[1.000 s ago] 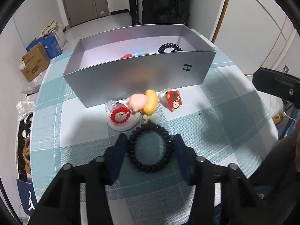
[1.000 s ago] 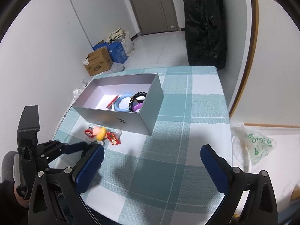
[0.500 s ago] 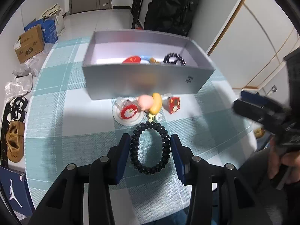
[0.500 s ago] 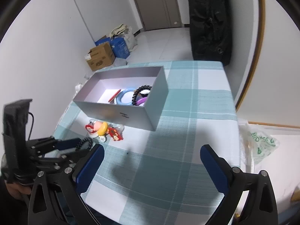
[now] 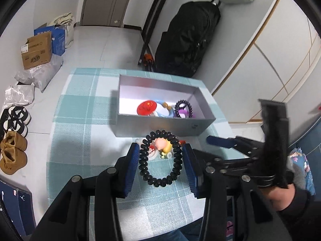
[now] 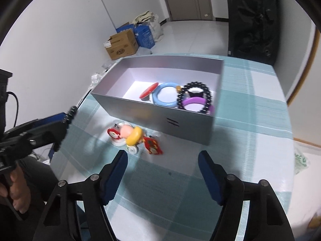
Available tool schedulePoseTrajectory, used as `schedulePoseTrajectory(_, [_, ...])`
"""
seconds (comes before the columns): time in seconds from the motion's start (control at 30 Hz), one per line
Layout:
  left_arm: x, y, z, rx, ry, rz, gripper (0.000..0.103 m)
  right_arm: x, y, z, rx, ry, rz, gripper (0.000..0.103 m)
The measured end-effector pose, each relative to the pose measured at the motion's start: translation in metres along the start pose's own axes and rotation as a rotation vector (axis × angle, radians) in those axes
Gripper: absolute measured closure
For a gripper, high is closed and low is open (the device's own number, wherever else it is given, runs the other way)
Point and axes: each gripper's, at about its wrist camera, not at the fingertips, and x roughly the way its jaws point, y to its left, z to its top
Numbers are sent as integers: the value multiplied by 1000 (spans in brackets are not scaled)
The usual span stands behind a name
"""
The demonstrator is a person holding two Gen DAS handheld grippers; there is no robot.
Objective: Organize jewelry
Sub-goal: 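Close the left gripper on the black beaded bracelet and lift it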
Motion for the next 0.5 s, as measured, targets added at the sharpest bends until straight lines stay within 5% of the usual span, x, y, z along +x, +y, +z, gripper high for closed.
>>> schedulePoseTrajectory(0.4, [-5, 20, 13, -56, 3, -45, 65, 25, 8, 11, 10, 40, -9, 56])
schedulePoseTrajectory(0.5, [-6, 20, 14, -50, 3, -51, 65, 28, 6, 13, 27, 53, 2, 73])
